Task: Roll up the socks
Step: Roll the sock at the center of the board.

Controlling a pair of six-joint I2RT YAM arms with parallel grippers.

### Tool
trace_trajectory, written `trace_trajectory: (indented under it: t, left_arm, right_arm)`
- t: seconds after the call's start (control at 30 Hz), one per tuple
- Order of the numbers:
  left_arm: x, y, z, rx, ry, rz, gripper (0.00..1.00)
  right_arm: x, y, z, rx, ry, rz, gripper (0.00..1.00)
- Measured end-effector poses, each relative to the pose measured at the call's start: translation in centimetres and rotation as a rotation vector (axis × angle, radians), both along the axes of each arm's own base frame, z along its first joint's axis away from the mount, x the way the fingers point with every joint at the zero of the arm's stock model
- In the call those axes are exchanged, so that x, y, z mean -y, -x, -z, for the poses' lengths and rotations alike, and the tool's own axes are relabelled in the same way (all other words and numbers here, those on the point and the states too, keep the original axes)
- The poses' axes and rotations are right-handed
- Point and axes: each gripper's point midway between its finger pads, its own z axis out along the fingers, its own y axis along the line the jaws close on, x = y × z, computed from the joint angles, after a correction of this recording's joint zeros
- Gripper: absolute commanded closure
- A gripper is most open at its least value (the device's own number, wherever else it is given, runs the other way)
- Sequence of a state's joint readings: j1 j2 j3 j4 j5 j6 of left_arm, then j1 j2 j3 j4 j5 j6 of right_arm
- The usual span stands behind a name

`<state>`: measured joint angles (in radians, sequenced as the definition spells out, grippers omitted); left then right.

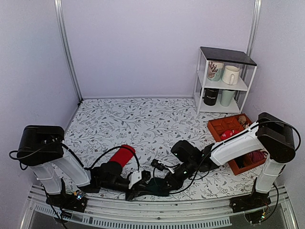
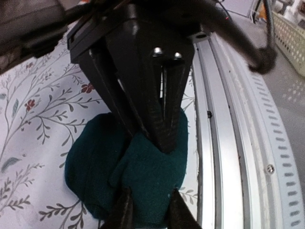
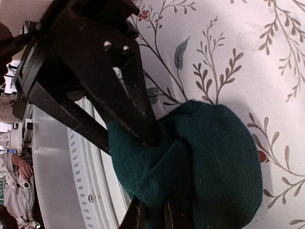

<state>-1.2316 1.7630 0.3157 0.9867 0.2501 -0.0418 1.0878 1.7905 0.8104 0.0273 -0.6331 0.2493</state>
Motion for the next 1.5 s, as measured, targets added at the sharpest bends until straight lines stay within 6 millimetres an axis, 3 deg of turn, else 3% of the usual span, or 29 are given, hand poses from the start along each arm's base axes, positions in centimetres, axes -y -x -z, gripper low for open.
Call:
trace_trajectory:
  t: [0.1,0.23,0.4,0.67,0.8,0.93,1.1,1.3,1.5]
  left_arm:
    - [0.1,-0.1,0.0,-0.006,0.000,0.000,1.00]
    - [0.2,-0.2,0.0,-0.032,-0.006,-0.009,1.00]
    - [0.7,-0.8,0.2,-0.118,-0.025,-0.053,1.00]
    - [0.6,-1.2,0.5,-0.294,-0.026,-0.128,1.00]
    - [0.6,-1.3,0.8,-0.372,-0.024,-0.142,1.00]
    - [0.8,-1.3,1.0,-0.428,-0.012,-0.138,1.00]
    - [1.0,-1.1,1.1,-0.468,0.006,-0.124,1.00]
    - [1.1,-1.1,1.1,-0.483,0.016,-0.120,1.00]
    - [1.1,-1.0,1.1,-0.484,0.033,-0.104,1.00]
  right_arm:
    - [0.1,0.0,0.0,-0.006,0.002,0.002,0.91]
    - [0.1,0.0,0.0,-0.009,0.005,0.003,0.73]
    - [0.4,-0.7,-0.2,0.035,0.024,0.032,0.60]
    - [3.7,-1.7,-2.3,0.325,-0.050,0.123,0.52]
    - [3.6,0.5,-4.0,0.551,-0.159,0.040,0.52]
    - [2.1,1.9,-4.0,0.712,-0.183,-0.042,0.51]
    - [1.9,0.9,-2.2,0.817,-0.115,-0.054,0.52]
    - [1.7,0.1,-2.0,0.884,-0.094,-0.049,0.52]
    - [1.0,-0.4,-1.2,0.912,-0.069,-0.066,0.69]
